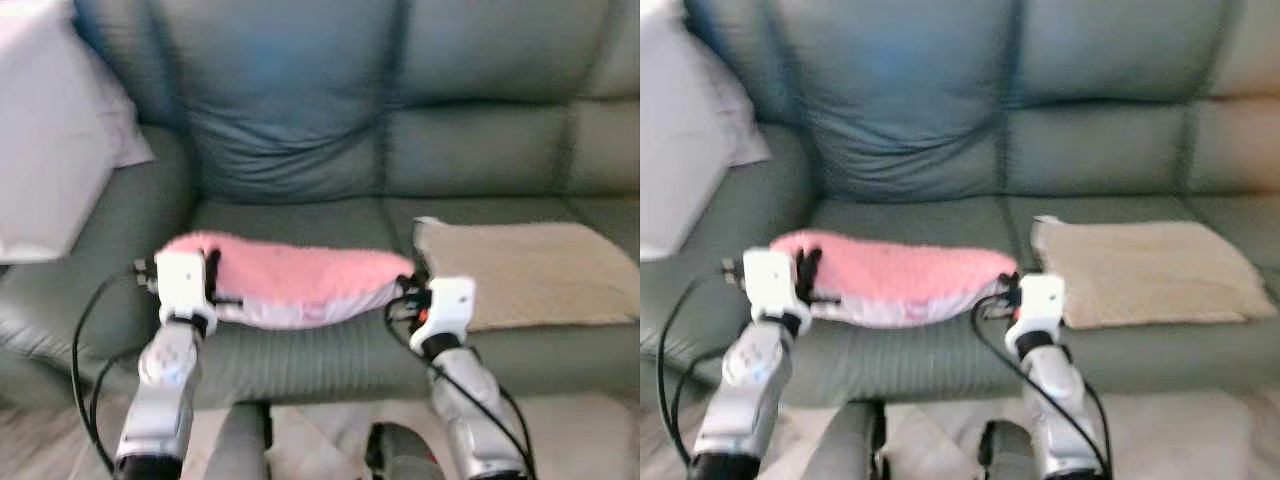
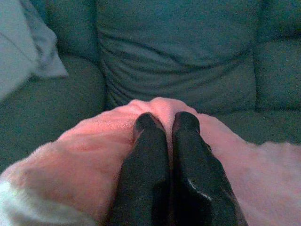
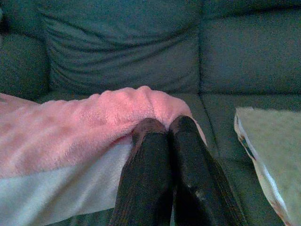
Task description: Move the pillow to the sofa
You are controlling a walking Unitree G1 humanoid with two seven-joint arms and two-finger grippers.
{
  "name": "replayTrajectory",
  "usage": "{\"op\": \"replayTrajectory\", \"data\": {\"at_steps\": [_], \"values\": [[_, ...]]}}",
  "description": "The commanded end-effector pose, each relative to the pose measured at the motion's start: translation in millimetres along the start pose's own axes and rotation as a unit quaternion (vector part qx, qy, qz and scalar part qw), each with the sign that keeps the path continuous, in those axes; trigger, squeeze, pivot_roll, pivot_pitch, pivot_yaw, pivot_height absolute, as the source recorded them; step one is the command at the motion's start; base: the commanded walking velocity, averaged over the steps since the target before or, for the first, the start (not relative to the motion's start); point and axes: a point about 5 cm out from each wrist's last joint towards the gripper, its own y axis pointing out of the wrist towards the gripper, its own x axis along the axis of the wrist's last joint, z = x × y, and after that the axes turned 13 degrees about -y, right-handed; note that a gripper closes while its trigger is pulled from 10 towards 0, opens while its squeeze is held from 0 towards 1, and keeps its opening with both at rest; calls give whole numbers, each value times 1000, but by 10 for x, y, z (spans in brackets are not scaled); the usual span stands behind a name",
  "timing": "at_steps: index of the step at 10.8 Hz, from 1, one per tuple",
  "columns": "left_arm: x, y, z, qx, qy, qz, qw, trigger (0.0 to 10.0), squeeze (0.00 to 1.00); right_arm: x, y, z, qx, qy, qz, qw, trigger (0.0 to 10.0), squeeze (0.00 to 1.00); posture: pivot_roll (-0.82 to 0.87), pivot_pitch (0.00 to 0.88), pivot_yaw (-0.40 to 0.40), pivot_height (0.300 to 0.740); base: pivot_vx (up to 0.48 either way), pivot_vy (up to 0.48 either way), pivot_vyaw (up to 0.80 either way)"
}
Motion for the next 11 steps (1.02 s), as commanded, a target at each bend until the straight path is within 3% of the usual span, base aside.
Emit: {"op": "replayTrajectory", "data": {"at_steps": [1,3,5,6,7,11], "values": [[132,69,7,-8,4,-24,1000,10000,0,113,22,-62,-13,8,-14,1000,10000,0,8,0,-28,651,0,0,0],[131,186,104,9,-10,-16,1000,10000,0,232,90,-14,-2,7,-15,1000,10000,0,5,24,-44,651,0,0,0],[156,294,74,14,-16,-17,1000,10000,0,296,213,-36,-4,-3,-10,1000,10000,0,2,54,-47,651,0,0,0],[194,483,-7,22,-16,-26,999,10000,0,316,414,-153,-13,-19,-1,1000,10000,0,4,78,-48,651,0,0,0],[203,563,6,30,-14,-27,999,10000,0,324,471,-224,-22,-20,14,999,10000,0,-2,93,-47,651,0,0,0],[56,651,-31,39,-4,-6,999,10000,0,248,537,-389,-46,-44,36,997,10000,0,-29,213,-37,651,0,0,0]]}}
